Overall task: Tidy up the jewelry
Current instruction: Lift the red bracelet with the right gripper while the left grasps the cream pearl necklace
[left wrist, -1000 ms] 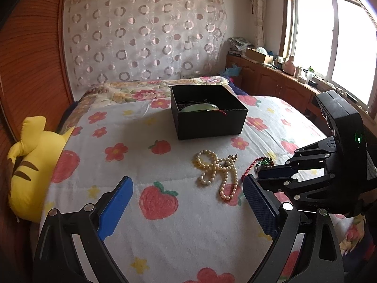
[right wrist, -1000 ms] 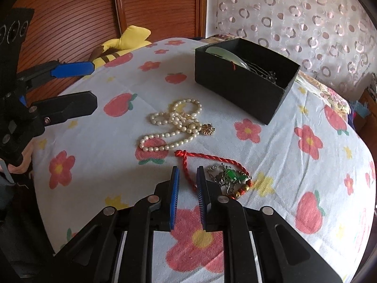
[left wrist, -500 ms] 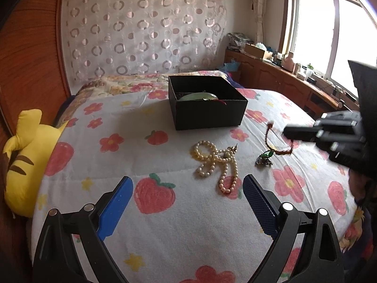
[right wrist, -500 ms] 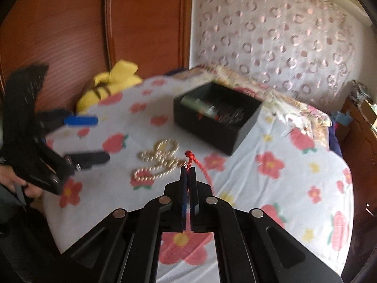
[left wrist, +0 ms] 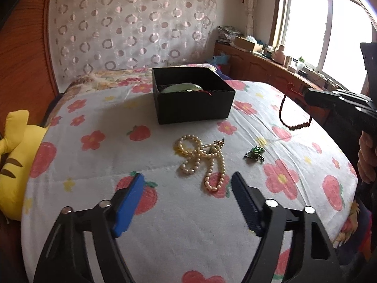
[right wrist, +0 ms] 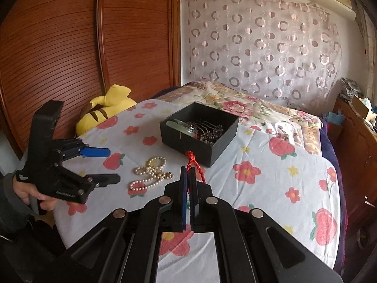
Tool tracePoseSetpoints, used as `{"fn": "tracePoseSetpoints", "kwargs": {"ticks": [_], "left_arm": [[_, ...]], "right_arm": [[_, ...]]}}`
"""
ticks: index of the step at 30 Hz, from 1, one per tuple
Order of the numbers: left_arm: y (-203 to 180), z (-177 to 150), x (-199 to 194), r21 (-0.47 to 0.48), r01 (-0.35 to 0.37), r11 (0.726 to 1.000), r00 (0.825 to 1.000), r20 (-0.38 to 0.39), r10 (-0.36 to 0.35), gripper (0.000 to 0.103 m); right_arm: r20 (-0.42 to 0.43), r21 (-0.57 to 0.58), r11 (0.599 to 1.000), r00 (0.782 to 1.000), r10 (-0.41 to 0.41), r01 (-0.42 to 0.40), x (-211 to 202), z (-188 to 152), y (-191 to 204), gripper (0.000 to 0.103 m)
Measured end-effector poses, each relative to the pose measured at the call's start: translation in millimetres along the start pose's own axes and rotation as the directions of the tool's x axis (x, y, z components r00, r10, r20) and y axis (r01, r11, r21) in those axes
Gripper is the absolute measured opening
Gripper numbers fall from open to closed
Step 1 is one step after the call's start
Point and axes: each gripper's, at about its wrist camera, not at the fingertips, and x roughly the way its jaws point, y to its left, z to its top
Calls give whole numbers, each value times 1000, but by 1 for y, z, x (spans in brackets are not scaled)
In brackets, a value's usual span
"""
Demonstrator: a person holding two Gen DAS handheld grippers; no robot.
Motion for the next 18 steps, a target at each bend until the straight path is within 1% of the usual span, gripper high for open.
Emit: {"fn": "tracePoseSetpoints", "kwargs": {"ticks": [2, 4, 7, 11, 14, 18], "left_arm": [[0, 3, 4, 1, 10, 1000, 1000, -9, -10, 61], [-2, 6, 8, 8, 13, 1000, 1000, -13, -13, 60], [-6, 11, 17, 27, 14, 1000, 999, -35, -13, 49], [-9, 16, 31, 49, 16, 999, 998, -69, -13, 39], [-11, 21, 42, 63, 10, 998, 996, -93, -4, 36], [-12, 25, 55, 82, -6, 997, 992, -124, 16, 34]], "right_arm": [[-5, 2, 1000, 1000, 1, -1, 3, -3, 2, 2], [-9, 6, 1000, 1000, 4, -4, 4, -6, 2, 2], [-15, 11, 1000, 1000, 5, -4, 6, -10, 2, 2], [-19, 18, 1000, 1000, 7, -7, 9, -13, 3, 2], [-20, 20, 1000, 1000, 8, -7, 9, -15, 3, 2], [-20, 24, 1000, 1000, 9, -9, 9, -17, 3, 2]]}}
